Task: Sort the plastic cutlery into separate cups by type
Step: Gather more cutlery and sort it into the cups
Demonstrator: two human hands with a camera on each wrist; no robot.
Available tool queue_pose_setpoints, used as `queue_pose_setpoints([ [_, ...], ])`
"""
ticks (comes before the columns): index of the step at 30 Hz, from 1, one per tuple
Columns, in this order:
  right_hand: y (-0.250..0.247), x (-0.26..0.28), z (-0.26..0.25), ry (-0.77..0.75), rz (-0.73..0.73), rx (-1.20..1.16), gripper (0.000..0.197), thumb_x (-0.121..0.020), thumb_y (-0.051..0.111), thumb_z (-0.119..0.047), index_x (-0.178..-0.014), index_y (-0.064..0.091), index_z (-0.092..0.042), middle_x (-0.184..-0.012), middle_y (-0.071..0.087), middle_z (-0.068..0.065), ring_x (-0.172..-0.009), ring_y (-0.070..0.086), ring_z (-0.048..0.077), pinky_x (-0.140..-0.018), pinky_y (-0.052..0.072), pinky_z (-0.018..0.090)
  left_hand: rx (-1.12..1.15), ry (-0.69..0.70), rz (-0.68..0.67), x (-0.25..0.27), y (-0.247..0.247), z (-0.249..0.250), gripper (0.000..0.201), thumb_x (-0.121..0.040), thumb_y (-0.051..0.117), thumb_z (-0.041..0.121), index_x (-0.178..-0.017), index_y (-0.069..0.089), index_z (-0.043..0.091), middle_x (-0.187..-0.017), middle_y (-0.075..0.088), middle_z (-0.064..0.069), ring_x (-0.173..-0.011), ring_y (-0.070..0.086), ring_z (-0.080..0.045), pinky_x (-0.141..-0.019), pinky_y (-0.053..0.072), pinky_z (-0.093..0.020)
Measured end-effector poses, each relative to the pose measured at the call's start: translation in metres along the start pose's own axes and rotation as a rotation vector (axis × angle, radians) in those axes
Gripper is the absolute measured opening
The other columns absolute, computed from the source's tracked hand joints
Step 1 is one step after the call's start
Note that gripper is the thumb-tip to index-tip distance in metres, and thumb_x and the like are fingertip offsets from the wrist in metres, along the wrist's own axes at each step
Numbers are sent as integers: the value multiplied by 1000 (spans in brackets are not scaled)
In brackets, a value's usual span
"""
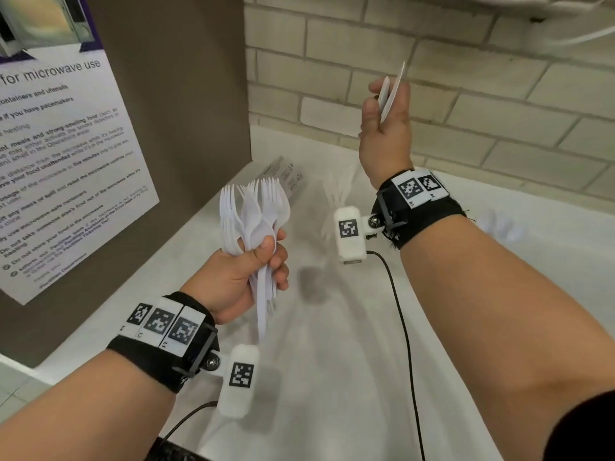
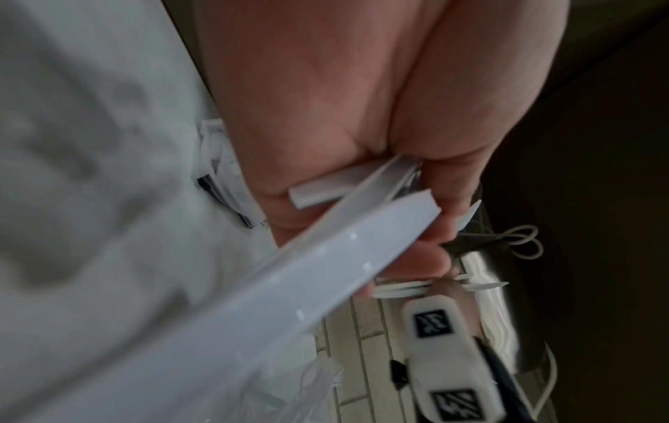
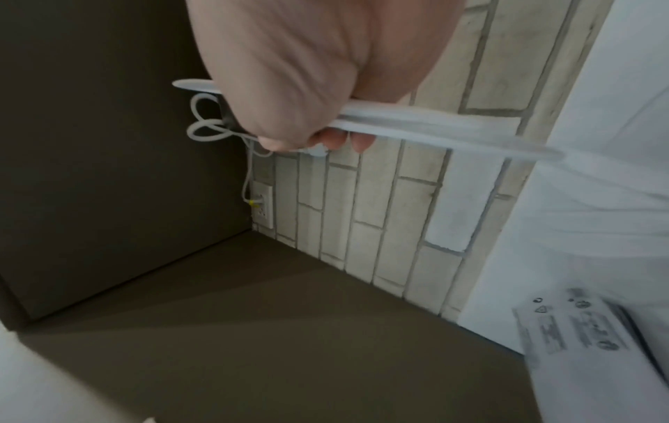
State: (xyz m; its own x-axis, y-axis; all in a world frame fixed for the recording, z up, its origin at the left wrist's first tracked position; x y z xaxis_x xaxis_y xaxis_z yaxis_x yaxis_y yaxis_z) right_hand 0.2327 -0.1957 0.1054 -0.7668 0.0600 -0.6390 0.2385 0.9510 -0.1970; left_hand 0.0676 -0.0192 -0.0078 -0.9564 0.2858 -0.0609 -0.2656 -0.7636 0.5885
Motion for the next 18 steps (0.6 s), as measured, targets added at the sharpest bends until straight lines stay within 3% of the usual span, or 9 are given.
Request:
queue_pose_setpoints([
  [2, 8, -1, 17, 9, -1, 3, 12, -95, 37, -24, -106, 41, -22, -85, 47, -9, -70, 48, 14, -68, 46, 29, 3, -2, 5, 0, -1, 1, 41, -71, 83, 34, -99, 61, 14, -68, 50, -3, -61, 53, -20, -65, 50, -34],
  [4, 14, 3, 32, 88, 0, 11, 9, -96, 37, -24, -105, 40, -25, -82, 47, -10, -71, 49, 16, -71, 49, 36, 9, -5, 11, 0, -1, 2, 41, -71, 83, 34, -99, 61, 14, -68, 50, -3, -61, 53, -20, -65, 50, -34],
  [9, 30, 15, 72, 422, -71, 71, 7, -97, 41, -23, -103, 43, -24, -81, 54, -4, -74, 54, 22, -83, 54, 50, 30, -18, 9, 1, 0, 4, 38, -71, 82, 34, -98, 62, 15, -68, 50, -1, -60, 53, -18, -65, 49, -33],
  [10, 30, 16, 74, 477, -91, 87, 10, -96, 44, -23, -106, 45, -21, -86, 57, 0, -78, 55, 23, -85, 53, 48, 29, -19, 9, 1, 1, 3, 39, -71, 82, 34, -98, 62, 15, -68, 50, -1, -60, 53, -18, -65, 49, -33],
  [12, 27, 18, 73, 547, -157, 184, 29, -94, 51, -21, -122, 47, -14, -107, 59, 7, -93, 59, 24, -89, 48, 31, 23, -18, 10, 1, 2, 2, 40, -70, 83, 34, -98, 62, 15, -68, 50, -1, -60, 53, -18, -64, 49, -33],
  [15, 19, 18, 70, 546, -208, 277, 58, -90, 59, -17, -143, 35, -9, -140, 49, 8, -123, 52, 20, -95, 38, 20, 17, -17, 6, 2, 7, -1, 39, -70, 82, 34, -98, 63, 16, -67, 50, -1, -60, 53, -18, -64, 49, -33],
  [18, 12, 20, 58, 500, -188, 333, 64, -89, 60, -14, -146, 32, -10, -150, 39, 4, -134, 42, 17, -95, 31, 13, 16, -21, -6, 2, 13, -3, 36, -71, 82, 34, -97, 65, 17, -67, 51, -1, -60, 53, -18, -65, 49, -33],
])
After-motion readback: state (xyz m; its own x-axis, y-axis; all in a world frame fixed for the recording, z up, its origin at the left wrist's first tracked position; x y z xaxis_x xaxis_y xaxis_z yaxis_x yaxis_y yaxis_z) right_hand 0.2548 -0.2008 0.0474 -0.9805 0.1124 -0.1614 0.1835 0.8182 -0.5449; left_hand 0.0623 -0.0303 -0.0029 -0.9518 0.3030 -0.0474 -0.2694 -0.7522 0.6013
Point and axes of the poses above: each hand's wrist, its own x-axis away from the middle knuckle, its own y-axis out of the palm, z = x × y, the point moved 1 cm from there along -x, towards the middle knuckle
